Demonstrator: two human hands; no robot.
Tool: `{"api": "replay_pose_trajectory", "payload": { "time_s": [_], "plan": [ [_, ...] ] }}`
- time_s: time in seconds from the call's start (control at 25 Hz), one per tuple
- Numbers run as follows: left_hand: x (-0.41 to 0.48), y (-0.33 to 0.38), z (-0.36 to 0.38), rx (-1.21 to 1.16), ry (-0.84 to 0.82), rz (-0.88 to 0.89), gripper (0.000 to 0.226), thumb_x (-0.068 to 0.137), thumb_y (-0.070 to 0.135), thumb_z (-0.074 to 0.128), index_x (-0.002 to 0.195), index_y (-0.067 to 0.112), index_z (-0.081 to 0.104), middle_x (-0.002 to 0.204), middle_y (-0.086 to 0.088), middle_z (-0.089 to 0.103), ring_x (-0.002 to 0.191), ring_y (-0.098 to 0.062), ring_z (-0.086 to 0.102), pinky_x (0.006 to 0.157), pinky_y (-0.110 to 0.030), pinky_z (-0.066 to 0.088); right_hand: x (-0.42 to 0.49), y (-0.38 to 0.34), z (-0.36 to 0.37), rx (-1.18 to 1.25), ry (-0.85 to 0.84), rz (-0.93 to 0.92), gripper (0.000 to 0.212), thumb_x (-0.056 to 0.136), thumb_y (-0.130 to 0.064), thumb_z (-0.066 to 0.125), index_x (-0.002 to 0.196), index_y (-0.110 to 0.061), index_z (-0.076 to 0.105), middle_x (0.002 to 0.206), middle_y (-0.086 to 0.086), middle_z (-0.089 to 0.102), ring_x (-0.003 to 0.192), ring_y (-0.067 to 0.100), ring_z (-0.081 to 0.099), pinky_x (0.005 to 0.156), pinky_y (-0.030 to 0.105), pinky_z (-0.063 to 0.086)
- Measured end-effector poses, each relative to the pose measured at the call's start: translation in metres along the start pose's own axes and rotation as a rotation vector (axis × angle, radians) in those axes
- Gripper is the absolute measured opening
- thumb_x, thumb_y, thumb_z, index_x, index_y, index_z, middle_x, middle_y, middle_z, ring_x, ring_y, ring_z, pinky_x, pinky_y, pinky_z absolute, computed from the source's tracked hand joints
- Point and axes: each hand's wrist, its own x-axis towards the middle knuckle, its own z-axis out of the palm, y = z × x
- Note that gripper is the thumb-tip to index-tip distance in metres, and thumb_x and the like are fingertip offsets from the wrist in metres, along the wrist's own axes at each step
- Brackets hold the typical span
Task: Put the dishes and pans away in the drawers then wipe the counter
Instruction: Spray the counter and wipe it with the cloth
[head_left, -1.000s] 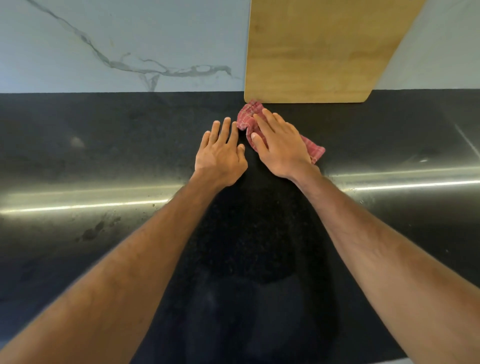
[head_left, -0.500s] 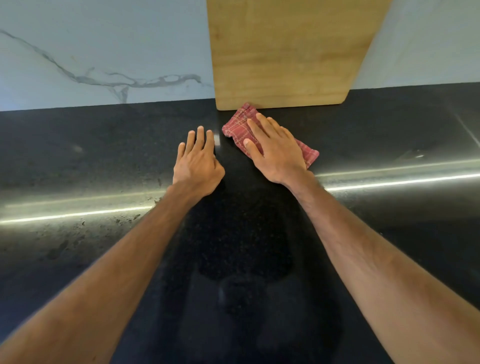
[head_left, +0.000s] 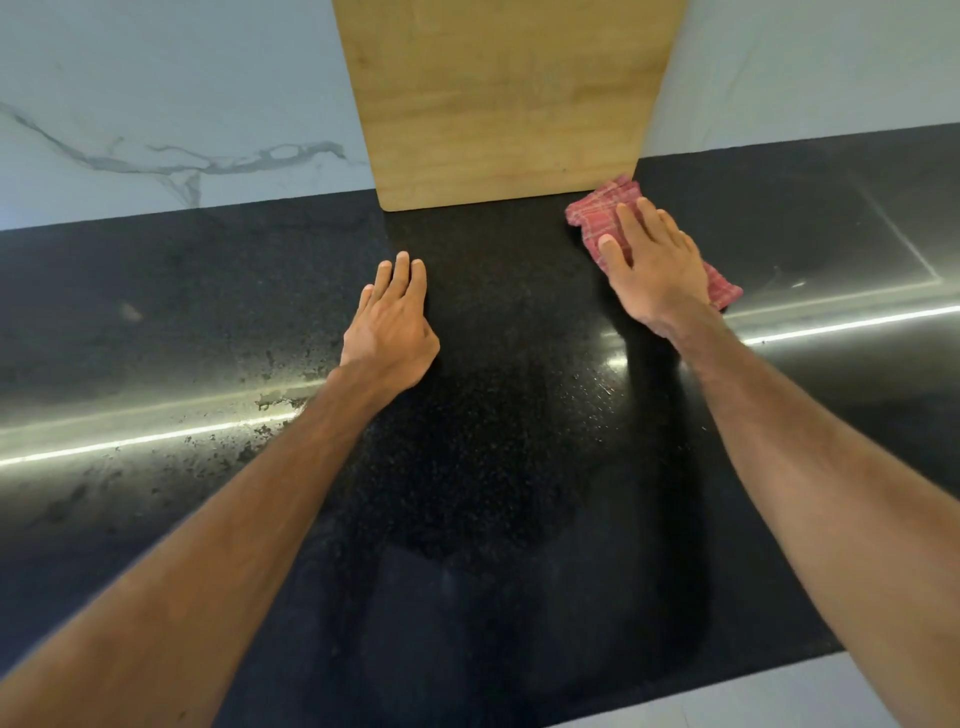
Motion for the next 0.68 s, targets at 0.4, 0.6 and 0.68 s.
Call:
{"api": "replay_pose_trajectory", "payload": {
  "time_s": [0.4, 0.6, 0.68],
  "plan": [
    [-0.025, 0.025, 0.007, -0.004, -0.001, 0.003, 0.067, 0.101, 0.01, 0.037, 0.161, 0.005, 0.007, 0.17, -0.014, 0.002, 0.157, -0.032, 0.0, 0.127, -0.047, 0.012, -0.069, -0.032, 0.013, -0.011, 0.053, 0.097, 0.067, 0.108, -0.051, 0.012, 0.165, -0.014, 0.009, 0.172, 0.012, 0.005, 0.159, 0.031, 0.005, 0.129, 0.049, 0.009],
    [-0.035, 0.034, 0.004, -0.082, -0.009, -0.038, 0.066, 0.102, 0.008, 0.039, 0.162, 0.008, 0.012, 0.17, -0.01, 0.005, 0.157, -0.027, 0.002, 0.127, -0.046, 0.014, -0.145, -0.095, 0.026, 0.041, 0.01, -0.068, 0.069, 0.107, -0.052, 0.007, 0.165, -0.015, 0.005, 0.172, 0.01, -0.001, 0.159, 0.029, -0.001, 0.129, 0.05, 0.008],
    [-0.043, 0.038, 0.002, -0.137, -0.012, -0.079, 0.068, 0.1, 0.007, 0.043, 0.162, 0.012, 0.016, 0.17, -0.006, 0.008, 0.157, -0.022, 0.003, 0.126, -0.046, 0.017, -0.179, -0.107, 0.03, 0.049, -0.02, -0.184, 0.068, 0.107, -0.053, 0.009, 0.165, -0.017, 0.007, 0.173, 0.007, 0.001, 0.16, 0.026, -0.002, 0.13, 0.047, 0.005]
  ]
}}
